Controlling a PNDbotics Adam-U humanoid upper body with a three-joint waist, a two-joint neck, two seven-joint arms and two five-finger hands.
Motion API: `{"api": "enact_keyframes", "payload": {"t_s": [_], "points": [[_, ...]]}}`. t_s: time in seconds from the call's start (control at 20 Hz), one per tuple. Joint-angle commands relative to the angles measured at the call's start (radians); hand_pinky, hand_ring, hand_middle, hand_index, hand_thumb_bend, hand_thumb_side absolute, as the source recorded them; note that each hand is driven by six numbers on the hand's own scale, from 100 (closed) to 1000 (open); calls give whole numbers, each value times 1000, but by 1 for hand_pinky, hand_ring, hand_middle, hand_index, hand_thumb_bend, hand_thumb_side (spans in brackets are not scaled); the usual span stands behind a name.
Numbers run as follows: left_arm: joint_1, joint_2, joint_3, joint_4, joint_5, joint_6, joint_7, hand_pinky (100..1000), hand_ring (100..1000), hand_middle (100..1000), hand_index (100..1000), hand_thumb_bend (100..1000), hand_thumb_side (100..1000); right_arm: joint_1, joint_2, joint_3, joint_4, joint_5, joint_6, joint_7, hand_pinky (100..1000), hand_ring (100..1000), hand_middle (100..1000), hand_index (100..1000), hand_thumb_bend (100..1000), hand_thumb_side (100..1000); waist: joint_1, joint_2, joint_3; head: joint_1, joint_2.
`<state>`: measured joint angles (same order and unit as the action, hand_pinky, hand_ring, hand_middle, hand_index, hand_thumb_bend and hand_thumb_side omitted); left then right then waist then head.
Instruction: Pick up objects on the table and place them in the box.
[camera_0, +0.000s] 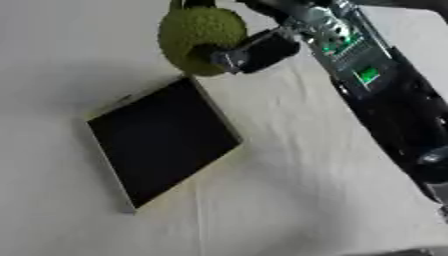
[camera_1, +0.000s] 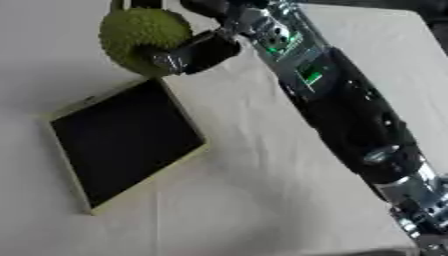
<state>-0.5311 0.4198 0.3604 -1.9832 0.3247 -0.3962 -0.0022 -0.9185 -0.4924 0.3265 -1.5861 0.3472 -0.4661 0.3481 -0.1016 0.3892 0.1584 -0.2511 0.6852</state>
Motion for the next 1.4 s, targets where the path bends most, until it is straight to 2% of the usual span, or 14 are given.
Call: {"api": "enact_keyframes", "payload": {"t_s": [0.05, 0.35, 0.4, 0.45, 1.05, 1.4], "points": [[-19, 15, -2, -17, 7, -2, 4, 606, 699, 599, 706, 100, 491, -28, 34, 5, 42, 45, -19, 15, 549, 680, 313, 537, 100, 211, 5, -26, 3, -10, 4], [-25, 12, -4, -17, 10, -4, 4, 606, 699, 599, 705, 100, 490, -29, 110, 26, 137, 131, -50, 42, 551, 691, 317, 543, 100, 219, 6, -23, 8, -21, 11], [-25, 11, -4, -17, 10, -4, 4, 605, 699, 599, 705, 100, 491, -28, 120, 30, 150, 145, -56, 44, 551, 692, 316, 543, 100, 158, 6, -23, 9, -23, 11], [-26, 10, -4, -17, 11, -4, 4, 605, 699, 599, 705, 100, 492, -28, 129, 33, 162, 159, -62, 45, 551, 692, 318, 544, 100, 221, 6, -22, 9, -24, 12], [-29, 6, -5, -17, 13, -1, -3, 604, 700, 600, 705, 100, 496, -17, 191, 55, 253, 258, -109, 46, 560, 709, 332, 556, 100, 226, 7, -16, 15, -23, 10], [-33, 4, -6, -17, 14, 0, -5, 604, 700, 600, 705, 100, 497, -9, 200, 62, 281, 307, -133, 61, 637, 805, 479, 681, 100, 252, 5, -16, 18, -21, 10]]}}
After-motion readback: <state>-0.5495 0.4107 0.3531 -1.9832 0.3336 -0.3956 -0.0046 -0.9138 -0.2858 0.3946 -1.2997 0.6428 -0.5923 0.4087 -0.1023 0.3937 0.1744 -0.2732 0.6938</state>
